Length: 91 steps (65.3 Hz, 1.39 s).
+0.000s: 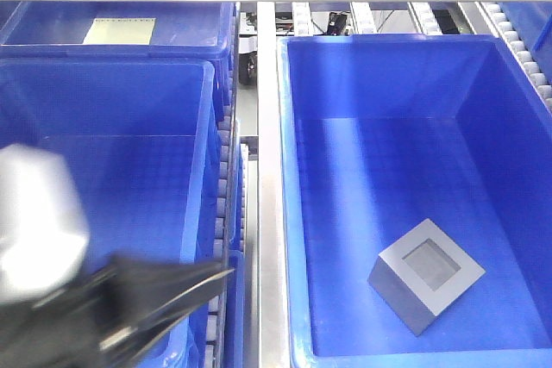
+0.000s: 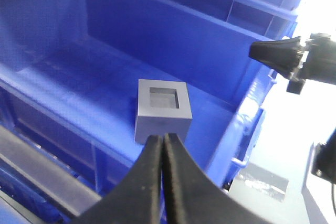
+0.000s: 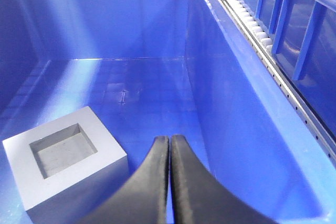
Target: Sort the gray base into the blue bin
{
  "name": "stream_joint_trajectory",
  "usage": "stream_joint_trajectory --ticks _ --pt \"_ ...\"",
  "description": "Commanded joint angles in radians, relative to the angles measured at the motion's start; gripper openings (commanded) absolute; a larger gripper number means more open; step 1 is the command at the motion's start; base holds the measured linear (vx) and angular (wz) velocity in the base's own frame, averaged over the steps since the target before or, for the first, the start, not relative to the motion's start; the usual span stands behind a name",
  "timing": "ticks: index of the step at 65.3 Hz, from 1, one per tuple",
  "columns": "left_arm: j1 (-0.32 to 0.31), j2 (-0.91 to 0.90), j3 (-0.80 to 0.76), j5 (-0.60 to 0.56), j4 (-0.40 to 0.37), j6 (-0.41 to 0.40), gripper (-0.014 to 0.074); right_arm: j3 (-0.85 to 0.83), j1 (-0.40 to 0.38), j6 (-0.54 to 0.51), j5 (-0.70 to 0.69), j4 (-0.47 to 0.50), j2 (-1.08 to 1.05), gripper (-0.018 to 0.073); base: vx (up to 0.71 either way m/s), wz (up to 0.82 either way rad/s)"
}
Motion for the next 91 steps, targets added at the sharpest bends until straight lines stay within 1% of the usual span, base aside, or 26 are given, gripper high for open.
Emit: stream_joint_trajectory --ticks 1,17,30,78,84,91 --pt "-0.004 -0.105 0.039 -0.081 -0.002 -0.002 -0.0006 0.0 0.0 -0.009 -0.068 -0.008 0.001 -0.0005 0.0 0.0" --pt "-0.004 -0.377 0.189 -0.065 -0.003 -0.003 -0.0006 0.0 0.0 -0.009 -0.068 -0.008 0.001 -0.0005 0.0 0.0" --pt "-0.004 -0.506 0.239 -0.025 -0.002 -0.003 -0.0006 0.0 0.0 -0.009 -0.068 -0.008 0.001 -0.0005 0.0 0.0" --pt "-0.004 -0.52 0.239 -0.023 -0.002 -0.001 -0.0006 0.0 0.0 -0.009 -0.068 -0.008 0.001 -0.0005 0.0 0.0" --pt "-0.004 -0.522 0.239 -0.023 -0.025 0.025 -0.0006 0.0 0.0 -0.009 -0.068 -0.008 0.001 -0.0005 0.0 0.0" --pt "-0.004 -0.522 0.239 -0.023 -0.113 0.122 -0.0006 0.0 0.0 -0.009 -0.068 -0.008 0.001 -0.0005 0.0 0.0"
